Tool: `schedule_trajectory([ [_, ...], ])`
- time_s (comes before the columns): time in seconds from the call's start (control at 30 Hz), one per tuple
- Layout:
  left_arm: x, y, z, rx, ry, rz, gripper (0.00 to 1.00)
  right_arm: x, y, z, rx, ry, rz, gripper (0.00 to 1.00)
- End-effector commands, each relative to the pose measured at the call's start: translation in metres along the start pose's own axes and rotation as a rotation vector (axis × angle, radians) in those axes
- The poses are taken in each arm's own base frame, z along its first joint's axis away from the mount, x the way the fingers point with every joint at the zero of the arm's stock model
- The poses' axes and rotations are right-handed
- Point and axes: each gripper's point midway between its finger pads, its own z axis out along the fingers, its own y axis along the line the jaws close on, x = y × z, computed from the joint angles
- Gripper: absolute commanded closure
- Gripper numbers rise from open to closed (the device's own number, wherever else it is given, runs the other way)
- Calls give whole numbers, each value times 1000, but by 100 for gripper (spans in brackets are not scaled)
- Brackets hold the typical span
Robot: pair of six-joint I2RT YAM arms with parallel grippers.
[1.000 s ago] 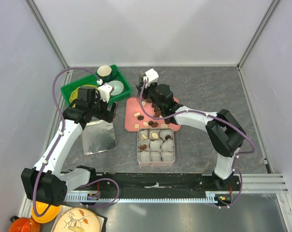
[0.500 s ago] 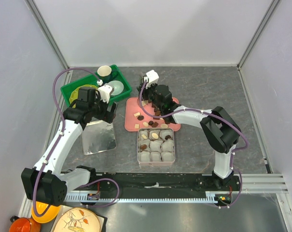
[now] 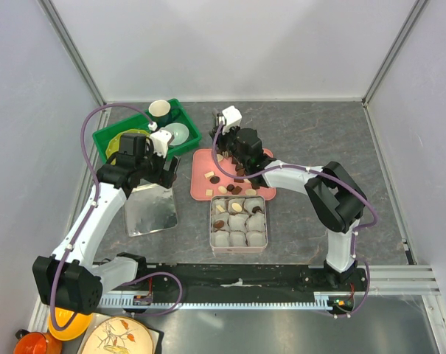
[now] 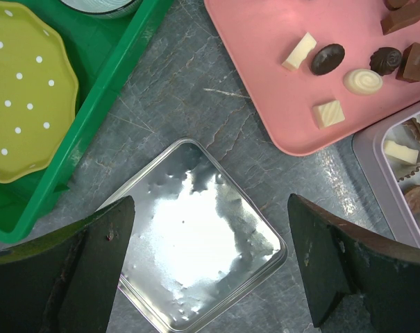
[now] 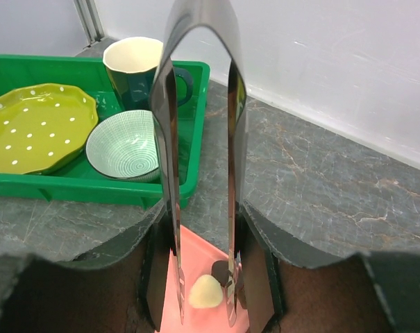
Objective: Pack the chocolate
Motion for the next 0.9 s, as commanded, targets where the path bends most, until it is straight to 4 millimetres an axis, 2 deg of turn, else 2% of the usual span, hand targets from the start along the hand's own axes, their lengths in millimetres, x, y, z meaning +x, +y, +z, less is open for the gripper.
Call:
schedule_trajectory([
  [0.0, -11, 4, -2, -10, -49, 38, 2, -35, -1, 4, -6, -89, -20, 52],
  [0.13, -10, 4, 0, -4, -44, 39, 2, -45, 0, 1, -19, -107, -17, 52],
  [0.53, -6, 4, 0, -8, -40, 46, 3, -19, 4, 8, -26, -61, 15, 52],
  [0.67, -7, 4, 0, -5, -42, 45, 3, -11, 18, 9, -87, -49, 64, 53],
  [0.87, -5, 3, 1, -3, -40, 44, 3, -4, 24, 10, -115, -41, 86, 53],
])
